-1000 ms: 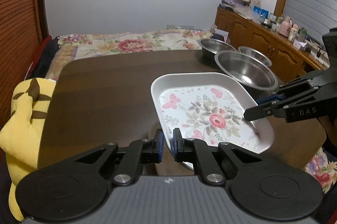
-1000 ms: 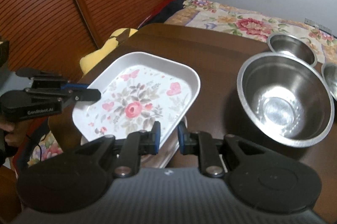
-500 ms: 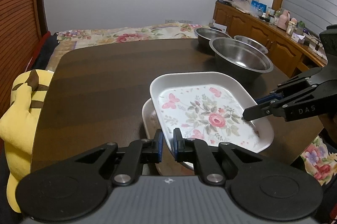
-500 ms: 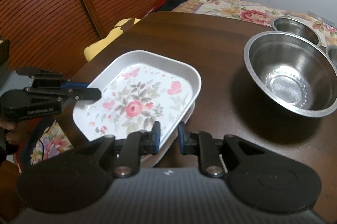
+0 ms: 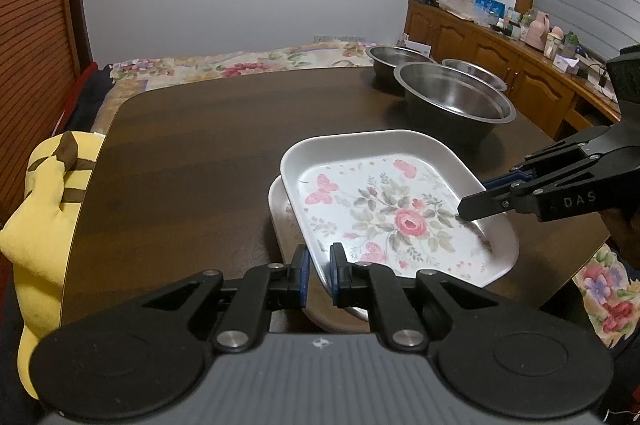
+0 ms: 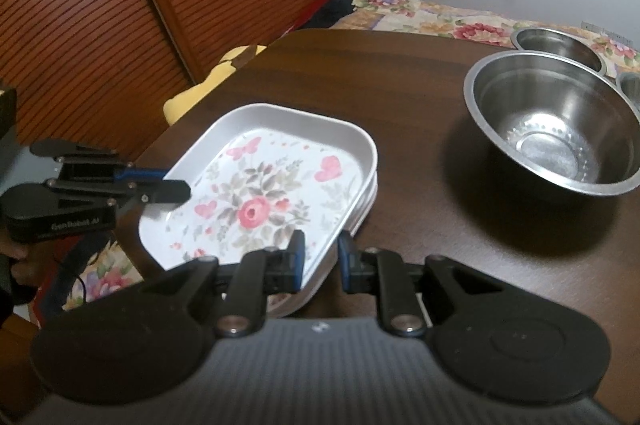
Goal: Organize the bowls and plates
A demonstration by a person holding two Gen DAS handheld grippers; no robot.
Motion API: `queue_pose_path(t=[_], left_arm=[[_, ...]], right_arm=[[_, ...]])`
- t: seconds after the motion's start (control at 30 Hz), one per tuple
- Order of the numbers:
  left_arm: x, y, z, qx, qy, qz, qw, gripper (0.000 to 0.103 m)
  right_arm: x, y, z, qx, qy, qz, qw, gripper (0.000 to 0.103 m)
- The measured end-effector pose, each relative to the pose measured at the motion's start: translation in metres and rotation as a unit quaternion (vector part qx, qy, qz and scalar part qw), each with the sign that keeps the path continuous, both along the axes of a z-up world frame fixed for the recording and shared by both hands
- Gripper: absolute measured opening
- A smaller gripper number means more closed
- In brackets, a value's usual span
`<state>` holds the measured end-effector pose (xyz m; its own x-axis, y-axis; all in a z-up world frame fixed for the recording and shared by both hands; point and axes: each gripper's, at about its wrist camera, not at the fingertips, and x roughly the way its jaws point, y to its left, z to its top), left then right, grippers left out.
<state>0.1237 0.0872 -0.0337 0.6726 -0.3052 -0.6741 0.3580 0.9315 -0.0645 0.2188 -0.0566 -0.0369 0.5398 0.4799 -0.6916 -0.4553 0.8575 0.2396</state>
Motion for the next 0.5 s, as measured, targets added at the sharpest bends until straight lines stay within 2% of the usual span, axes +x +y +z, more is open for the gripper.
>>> queue_pose_path(t=[0.23,0.33,0.5], left_arm=[[0.001,-0.006,-0.004,0.003,-0.005,0.002,1.0000,0.011],[-0.001,-0.006,-0.008,0.004,-0.013,0.008,0.9999,0.011],[-0.003,-0.006,-0.013,-0.009,-0.015,0.011,0.9998,0.012]], right_arm=[[-0.008,-0.002,-0.005,0.021,-0.028,-0.022,0.999,0.019],[-0.012,-0.004,-0.014,0.047,-0.038,-0.043,0.997,0.019],[-0.019,-0.005,-0.020,0.070,-0.067,-0.063,0.993,0.019]])
